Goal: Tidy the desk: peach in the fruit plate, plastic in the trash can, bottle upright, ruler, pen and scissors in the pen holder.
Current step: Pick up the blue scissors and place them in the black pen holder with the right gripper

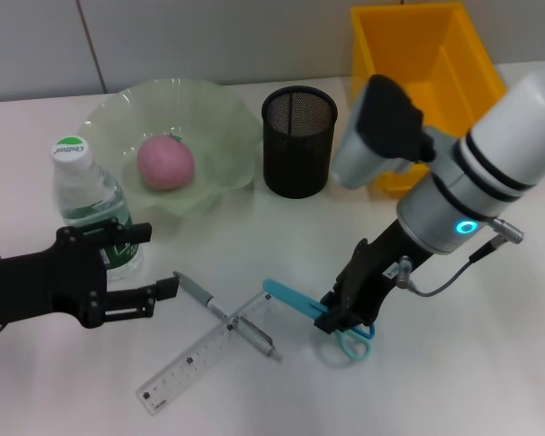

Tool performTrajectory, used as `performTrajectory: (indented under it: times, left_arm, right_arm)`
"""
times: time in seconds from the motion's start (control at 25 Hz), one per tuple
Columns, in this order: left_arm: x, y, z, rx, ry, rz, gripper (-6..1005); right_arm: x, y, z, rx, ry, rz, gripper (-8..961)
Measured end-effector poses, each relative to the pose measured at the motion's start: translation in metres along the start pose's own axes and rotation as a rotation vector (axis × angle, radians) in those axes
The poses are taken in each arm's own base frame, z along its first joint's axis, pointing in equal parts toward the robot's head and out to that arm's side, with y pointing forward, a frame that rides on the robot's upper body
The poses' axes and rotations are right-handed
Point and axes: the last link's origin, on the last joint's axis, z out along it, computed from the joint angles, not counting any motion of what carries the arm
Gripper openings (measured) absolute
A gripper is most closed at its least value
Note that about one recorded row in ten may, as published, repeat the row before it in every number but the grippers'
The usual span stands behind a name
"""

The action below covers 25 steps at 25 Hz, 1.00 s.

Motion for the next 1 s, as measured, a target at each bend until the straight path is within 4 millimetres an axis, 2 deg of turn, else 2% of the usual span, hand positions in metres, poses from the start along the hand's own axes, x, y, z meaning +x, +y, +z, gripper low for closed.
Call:
performTrajectory:
  times: [0.16, 0.36, 1.0]
  left_arm:
    - [0.001, -0.001, -0.002, 0.020, 0.033, -0.020, 829]
    - [0.002, -0.002, -0.001, 0.033, 0.059, -0.053, 828]
    - [0.003, -0.002, 0.001, 0.059, 0.114, -0.095, 825]
  right_arm:
    - [0.007, -0.008, -0.011, -0.011, -0.131, -0.005, 236]
    - [0.015, -0.013, -0.020, -0.006, -0.213, -0.005, 237]
    - [0.042, -0.016, -0.048, -0.035, -0.513, 0.031, 236]
